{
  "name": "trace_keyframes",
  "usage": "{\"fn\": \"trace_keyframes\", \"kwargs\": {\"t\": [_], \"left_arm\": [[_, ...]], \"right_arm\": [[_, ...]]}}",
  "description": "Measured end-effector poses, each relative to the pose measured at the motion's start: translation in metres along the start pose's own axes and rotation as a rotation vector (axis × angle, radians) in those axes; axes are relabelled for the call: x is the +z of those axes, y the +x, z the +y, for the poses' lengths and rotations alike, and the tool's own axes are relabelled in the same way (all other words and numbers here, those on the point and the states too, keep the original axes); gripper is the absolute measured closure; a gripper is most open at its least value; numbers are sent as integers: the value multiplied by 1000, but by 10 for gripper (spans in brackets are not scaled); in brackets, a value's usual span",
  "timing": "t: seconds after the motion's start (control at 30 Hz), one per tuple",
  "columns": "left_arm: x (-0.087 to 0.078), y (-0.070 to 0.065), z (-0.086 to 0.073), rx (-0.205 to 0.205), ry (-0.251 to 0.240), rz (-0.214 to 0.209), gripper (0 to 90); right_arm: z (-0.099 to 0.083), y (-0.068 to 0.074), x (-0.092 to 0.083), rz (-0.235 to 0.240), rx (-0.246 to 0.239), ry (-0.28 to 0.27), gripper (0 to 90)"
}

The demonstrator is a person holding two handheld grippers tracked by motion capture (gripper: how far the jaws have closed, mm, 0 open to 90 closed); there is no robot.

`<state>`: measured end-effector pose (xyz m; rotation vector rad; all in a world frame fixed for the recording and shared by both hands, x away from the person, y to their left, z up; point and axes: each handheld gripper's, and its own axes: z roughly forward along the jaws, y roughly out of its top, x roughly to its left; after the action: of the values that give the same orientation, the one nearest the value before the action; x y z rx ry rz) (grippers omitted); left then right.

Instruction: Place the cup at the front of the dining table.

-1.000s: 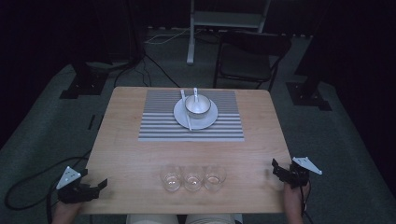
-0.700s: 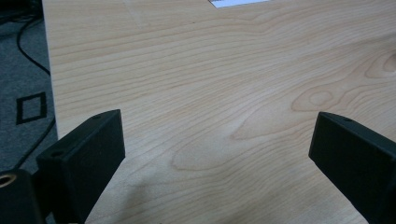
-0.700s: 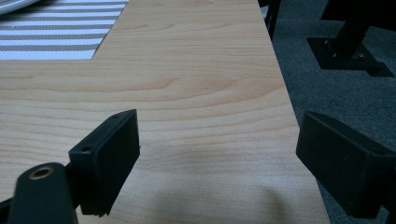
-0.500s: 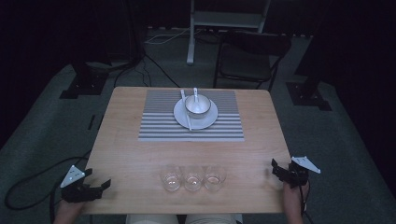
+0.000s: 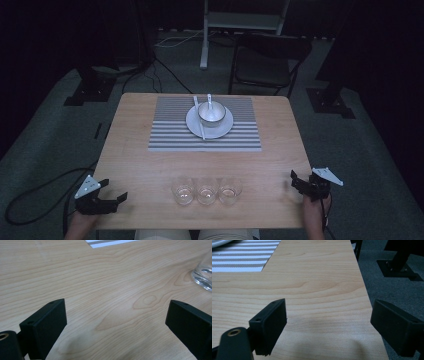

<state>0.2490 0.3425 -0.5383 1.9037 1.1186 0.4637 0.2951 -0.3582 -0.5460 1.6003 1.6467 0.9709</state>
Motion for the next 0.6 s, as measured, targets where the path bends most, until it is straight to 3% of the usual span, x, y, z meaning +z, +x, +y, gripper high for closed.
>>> {"fn": "trace_keyframes", "kwargs": {"t": [0.23,0.6], "left_arm": [[7,-7,4,16,14,-25,41],[18,-19,22,36,-11,-78,41]], "right_arm": [[0,0,0,0,0,-1,130],[0,0,0,1,2,-1,130]]}}
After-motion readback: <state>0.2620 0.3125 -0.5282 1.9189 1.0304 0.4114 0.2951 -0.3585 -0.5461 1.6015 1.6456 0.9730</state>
